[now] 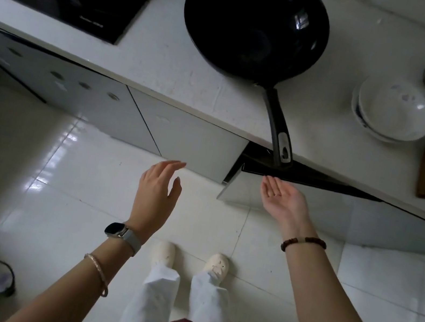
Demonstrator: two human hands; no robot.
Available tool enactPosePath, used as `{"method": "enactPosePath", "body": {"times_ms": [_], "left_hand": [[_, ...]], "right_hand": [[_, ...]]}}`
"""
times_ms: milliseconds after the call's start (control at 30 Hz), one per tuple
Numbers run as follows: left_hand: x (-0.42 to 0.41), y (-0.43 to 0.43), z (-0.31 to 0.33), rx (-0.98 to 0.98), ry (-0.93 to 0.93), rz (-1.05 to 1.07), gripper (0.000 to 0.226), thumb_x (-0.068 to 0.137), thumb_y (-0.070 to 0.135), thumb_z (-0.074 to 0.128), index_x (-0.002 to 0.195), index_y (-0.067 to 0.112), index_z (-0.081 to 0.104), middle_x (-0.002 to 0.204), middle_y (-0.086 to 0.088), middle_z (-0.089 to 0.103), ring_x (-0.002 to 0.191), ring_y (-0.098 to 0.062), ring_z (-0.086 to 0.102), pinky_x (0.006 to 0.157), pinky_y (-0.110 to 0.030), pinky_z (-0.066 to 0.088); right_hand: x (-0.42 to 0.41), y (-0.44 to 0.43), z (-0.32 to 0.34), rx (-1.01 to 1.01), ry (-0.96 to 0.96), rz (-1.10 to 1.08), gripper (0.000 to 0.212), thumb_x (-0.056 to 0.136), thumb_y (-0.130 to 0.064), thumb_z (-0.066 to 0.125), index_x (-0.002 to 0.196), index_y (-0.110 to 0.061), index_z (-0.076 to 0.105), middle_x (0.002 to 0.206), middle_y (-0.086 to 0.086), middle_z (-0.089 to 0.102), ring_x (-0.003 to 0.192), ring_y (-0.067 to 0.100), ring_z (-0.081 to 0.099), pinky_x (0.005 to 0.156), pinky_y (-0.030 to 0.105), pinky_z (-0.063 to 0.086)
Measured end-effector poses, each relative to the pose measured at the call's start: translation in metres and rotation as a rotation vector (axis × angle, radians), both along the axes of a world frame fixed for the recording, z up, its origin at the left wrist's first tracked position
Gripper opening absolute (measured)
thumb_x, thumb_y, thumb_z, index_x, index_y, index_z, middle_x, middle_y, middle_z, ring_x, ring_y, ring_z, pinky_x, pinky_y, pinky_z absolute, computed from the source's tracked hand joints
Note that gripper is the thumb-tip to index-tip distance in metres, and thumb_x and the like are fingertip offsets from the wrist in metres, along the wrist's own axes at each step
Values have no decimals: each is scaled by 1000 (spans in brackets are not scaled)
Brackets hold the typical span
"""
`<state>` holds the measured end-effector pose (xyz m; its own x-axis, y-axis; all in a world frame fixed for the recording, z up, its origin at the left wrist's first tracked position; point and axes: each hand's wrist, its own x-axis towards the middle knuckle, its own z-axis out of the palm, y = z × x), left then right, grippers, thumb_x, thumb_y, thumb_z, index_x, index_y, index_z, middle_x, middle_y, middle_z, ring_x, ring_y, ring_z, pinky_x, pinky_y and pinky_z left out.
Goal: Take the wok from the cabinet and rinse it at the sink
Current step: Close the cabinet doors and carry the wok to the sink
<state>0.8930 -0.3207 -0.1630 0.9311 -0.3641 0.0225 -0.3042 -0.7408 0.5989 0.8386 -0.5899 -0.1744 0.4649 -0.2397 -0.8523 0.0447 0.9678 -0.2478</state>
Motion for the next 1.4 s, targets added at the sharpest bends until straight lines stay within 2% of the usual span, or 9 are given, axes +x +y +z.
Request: {"method": "enactPosePath", "body": {"times_ms": [167, 333, 467, 767, 900, 1067, 1233, 1333, 1400], "left_hand": [[-1, -9, -6, 7, 6, 38, 34, 92, 7, 54, 124, 16, 60, 124, -2, 62, 116, -23, 55, 101, -37, 39], [1, -19, -7, 14, 8, 72, 34, 93, 9, 53, 126, 17, 58, 125, -2, 61, 117, -23, 55, 102, -37, 38], [0, -26, -6, 17, 2, 96, 33, 94, 9, 53, 126, 16, 58, 126, -2, 61, 117, -23, 54, 102, -36, 37], [-1, -45, 2, -9, -20, 118, 33, 94, 9, 53, 126, 17, 59, 125, -2, 61, 116, -22, 55, 101, -32, 35], [1, -66, 17, -104, -13, 130, 32, 94, 8, 53, 124, 16, 60, 122, -2, 62, 113, -19, 55, 99, -34, 41], [18, -106, 37, -414, 274, 170, 28, 97, 10, 50, 122, 17, 60, 120, 4, 63, 110, -11, 58, 94, -22, 42], [46, -149, 49, -603, 649, 155, 27, 101, 14, 44, 125, 15, 54, 121, -2, 61, 112, -17, 58, 95, -30, 45], [64, -171, 50, -648, 821, 176, 31, 101, 18, 43, 131, 10, 47, 123, -6, 58, 112, -22, 58, 94, -32, 46], [77, -182, 49, -687, 912, 197, 33, 101, 18, 43, 132, 6, 45, 122, -11, 60, 109, -25, 60, 92, -34, 48]], "right_hand": [[14, -15, -8, 8, -51, 49, 40, 100, -9, 37, 139, 2, 40, 140, 18, 49, 132, 28, 46, 111, 36, 36], [26, -25, -10, 2, -94, 73, 35, 101, -14, 37, 130, 1, 50, 125, 19, 61, 115, 29, 57, 96, 38, 46], [38, -36, -9, -1, -103, 88, 37, 103, -19, 32, 132, -1, 47, 133, 21, 53, 117, 32, 56, 92, 41, 51], [39, -50, -11, -42, -68, 177, 49, 102, -29, 33, 144, -5, 34, 145, 16, 44, 132, 31, 45, 110, 44, 38], [27, -51, 2, -136, -31, 395, 45, 101, -22, 38, 140, 0, 39, 129, 17, 56, 122, 31, 52, 105, 39, 42], [14, -51, 27, -106, -103, 496, 30, 99, -21, 43, 114, -1, 60, 110, 16, 67, 106, 32, 62, 94, 37, 49], [24, -60, 50, -213, -142, 604, 32, 100, -24, 41, 108, -3, 64, 94, 14, 70, 87, 26, 65, 86, 37, 52], [39, -64, 61, -281, -163, 699, 36, 99, -25, 43, 119, -1, 60, 95, 14, 68, 90, 27, 63, 85, 38, 52], [49, -65, 67, -347, -161, 788, 33, 99, -25, 44, 117, -2, 61, 98, 14, 66, 95, 28, 61, 82, 36, 51]]}}
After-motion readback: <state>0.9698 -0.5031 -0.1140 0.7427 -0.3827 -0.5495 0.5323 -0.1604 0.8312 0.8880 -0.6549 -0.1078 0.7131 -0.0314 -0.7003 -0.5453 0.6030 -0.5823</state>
